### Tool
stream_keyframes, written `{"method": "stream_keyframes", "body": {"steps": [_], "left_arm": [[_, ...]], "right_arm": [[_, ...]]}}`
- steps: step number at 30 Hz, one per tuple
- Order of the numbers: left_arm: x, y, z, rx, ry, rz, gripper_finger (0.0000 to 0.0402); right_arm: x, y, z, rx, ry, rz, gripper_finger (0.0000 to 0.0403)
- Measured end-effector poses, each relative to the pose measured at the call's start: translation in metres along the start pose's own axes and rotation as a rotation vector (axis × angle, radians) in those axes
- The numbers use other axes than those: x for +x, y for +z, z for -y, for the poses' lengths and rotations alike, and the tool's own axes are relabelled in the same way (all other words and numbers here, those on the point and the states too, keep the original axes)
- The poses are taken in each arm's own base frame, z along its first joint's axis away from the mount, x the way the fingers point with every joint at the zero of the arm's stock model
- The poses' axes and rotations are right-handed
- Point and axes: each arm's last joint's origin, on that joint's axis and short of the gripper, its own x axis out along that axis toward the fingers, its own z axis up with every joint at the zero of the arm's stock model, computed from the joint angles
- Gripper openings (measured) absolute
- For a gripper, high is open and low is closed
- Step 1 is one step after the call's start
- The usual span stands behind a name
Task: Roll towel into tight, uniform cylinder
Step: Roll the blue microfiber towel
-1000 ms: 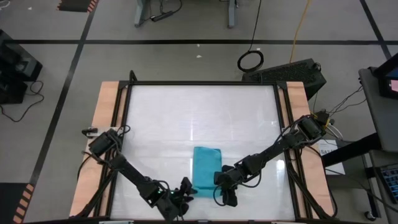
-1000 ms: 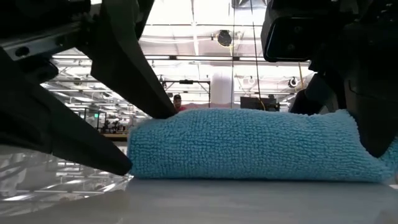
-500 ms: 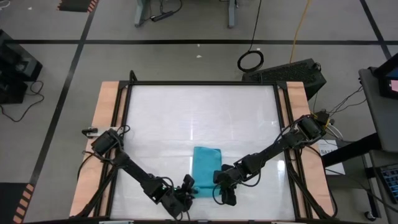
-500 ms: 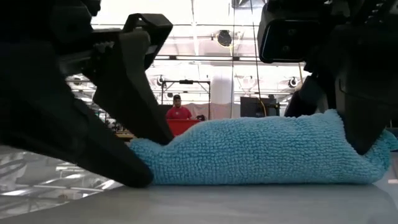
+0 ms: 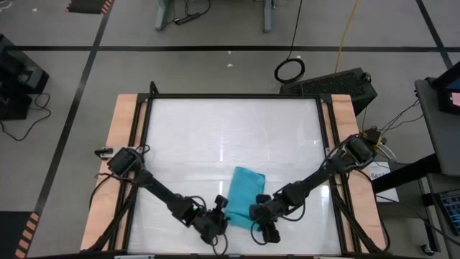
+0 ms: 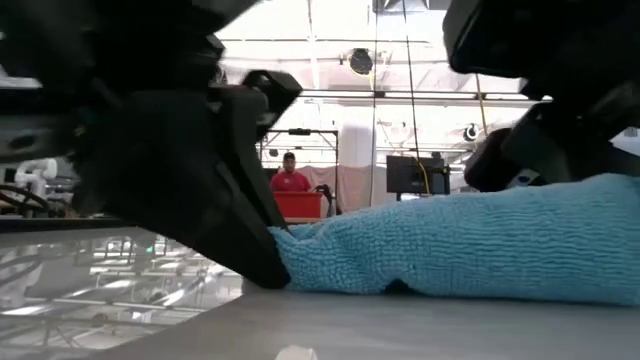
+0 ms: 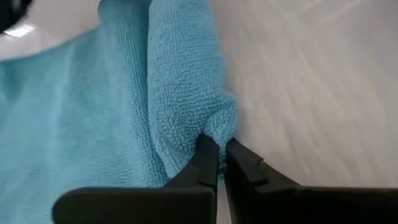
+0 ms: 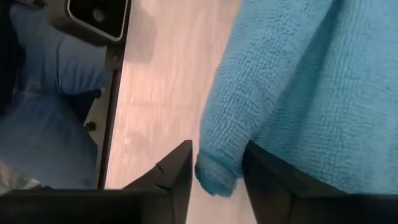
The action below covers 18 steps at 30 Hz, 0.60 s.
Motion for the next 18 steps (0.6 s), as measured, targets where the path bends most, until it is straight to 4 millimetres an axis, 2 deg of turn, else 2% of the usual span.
{"method": "stream_keyframes", "body": {"steps": [5, 10, 14, 18], "left_arm": [[0.005, 0.001, -0.015, -0.075, -0.151, 0.008, 0.0010], [0.009, 0.003, -0.026, -0.120, -0.280, 0.044, 0.0009], [0.013, 0.003, -0.038, -0.191, -0.373, 0.055, 0.0008], [0.016, 0.001, -0.053, -0.269, -0.452, 0.062, 0.0008]], "right_arm": [[-0.009, -0.007, -0.005, -0.024, -0.063, -0.027, 0.0168], [-0.032, -0.016, -0.016, -0.089, -0.199, 0.000, 0.0195], [-0.047, -0.023, -0.031, -0.229, -0.293, 0.077, 0.0201], [-0.046, -0.037, -0.047, -0.387, -0.376, 0.124, 0.0201]]}}
